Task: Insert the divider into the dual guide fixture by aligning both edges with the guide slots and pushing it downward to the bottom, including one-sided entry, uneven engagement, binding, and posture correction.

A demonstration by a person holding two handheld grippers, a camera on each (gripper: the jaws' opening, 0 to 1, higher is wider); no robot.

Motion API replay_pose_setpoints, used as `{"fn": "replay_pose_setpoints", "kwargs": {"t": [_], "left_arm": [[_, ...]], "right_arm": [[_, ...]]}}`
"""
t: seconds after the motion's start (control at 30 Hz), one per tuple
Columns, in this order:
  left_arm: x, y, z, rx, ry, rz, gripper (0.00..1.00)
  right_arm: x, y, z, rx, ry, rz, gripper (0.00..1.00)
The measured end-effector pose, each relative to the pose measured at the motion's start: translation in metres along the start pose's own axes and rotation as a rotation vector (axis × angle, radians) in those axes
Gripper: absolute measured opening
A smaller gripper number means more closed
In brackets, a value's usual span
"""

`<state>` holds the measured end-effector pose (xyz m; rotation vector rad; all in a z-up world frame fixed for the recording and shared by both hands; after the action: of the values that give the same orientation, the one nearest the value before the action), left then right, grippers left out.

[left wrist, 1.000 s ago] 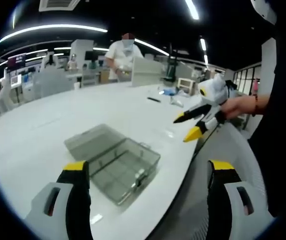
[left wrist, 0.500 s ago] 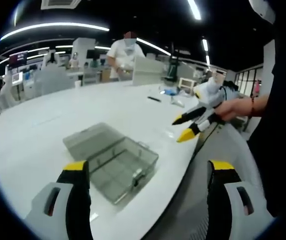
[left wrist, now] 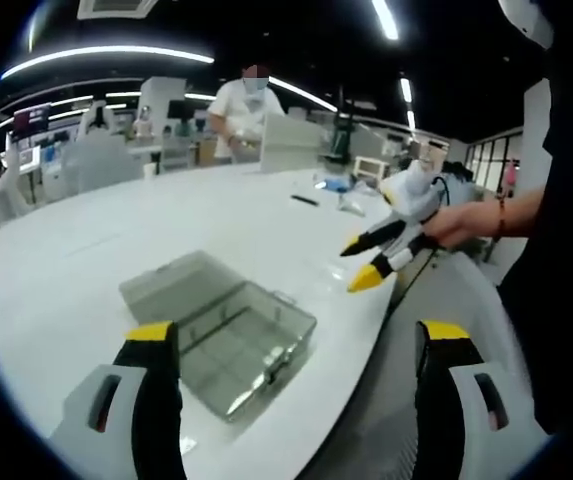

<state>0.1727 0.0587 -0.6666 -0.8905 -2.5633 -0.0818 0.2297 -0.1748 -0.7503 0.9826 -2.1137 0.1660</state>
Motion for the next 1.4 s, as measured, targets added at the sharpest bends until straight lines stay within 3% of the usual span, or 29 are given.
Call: {"fn": "replay_pose_setpoints", "kwargs": {"t": [0.6, 0.87, 1.4], "left_arm": [[-0.01, -0.004, -0.002, 0.017, 0.005, 0.034, 0.96], [-0.013, -0.016, -0.007, 0.028, -0.001, 0.06, 0.96], [-0.012, -0.018, -0.008, 0.061, -0.011, 0.059, 0.95]], "right_arm": [[-0.009, -0.014, 0.008, -0.034, 0.044, 0.033, 0.56], [-0.01, -0.021, 0.011, -0.047, 0.059, 0.046, 0.54], [-0.017, -0.031, 0.016, -0.091, 0.074, 0.069, 0.48]]}}
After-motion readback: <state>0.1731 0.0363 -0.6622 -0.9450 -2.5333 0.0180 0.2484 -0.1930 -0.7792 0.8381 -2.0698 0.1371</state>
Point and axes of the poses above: the point that each gripper's makers call its tool centre point, and the gripper's own axes: x roughly backward along the fingers, y roughly to its left, z roughly out of its underside, the point moved 3 cm from there along x, roughly backward along the fingers, and after that the axes turned 10 degrees about -z, right-handed, at the moved point
